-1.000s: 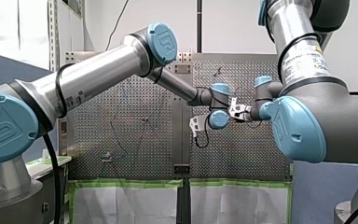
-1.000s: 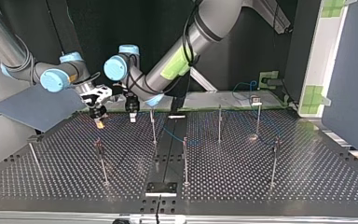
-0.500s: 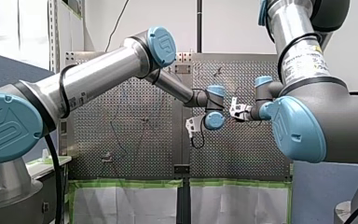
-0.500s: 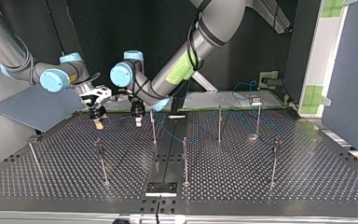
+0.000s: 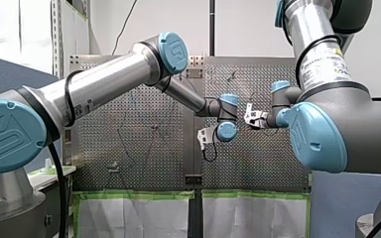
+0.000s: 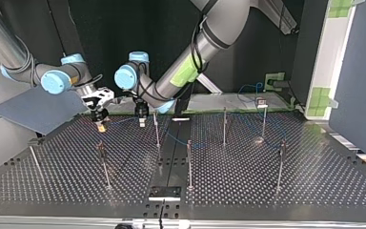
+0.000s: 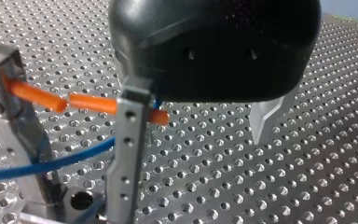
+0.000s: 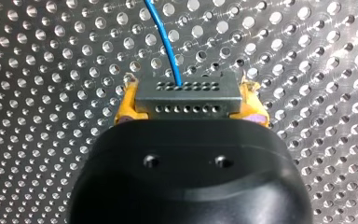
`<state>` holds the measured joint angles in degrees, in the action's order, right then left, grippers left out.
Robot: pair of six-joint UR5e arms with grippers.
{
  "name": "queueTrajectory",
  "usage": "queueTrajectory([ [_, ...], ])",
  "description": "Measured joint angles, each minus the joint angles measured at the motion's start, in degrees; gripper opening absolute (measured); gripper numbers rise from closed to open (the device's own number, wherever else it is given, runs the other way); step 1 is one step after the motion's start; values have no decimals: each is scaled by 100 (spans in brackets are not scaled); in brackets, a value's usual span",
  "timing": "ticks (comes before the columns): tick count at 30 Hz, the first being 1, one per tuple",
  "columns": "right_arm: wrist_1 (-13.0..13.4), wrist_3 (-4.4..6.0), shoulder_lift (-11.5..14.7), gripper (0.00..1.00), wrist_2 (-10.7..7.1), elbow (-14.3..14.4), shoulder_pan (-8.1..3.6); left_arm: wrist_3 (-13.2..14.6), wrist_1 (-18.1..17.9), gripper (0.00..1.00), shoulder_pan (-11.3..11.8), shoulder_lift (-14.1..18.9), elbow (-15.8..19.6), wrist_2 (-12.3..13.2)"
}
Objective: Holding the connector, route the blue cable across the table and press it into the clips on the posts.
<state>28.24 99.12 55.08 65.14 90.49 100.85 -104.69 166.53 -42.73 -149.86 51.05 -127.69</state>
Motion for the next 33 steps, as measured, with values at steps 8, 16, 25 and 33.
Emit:
queueTrajectory([
  [8,-1,-6,0,0,0,0,1,-31,-35,71,-72,-2,-1,-107],
  [16,-2,-10,0,0,0,1,1,-63,-92,13,-119,0,-1,-152],
  [25,-2,-7,-1,0,0,0,1,-121,-90,0,-159,5,-38,-279],
  [33,1,3,0,0,-4,-1,-28,-195,201,0,-285,191,-136,-640],
])
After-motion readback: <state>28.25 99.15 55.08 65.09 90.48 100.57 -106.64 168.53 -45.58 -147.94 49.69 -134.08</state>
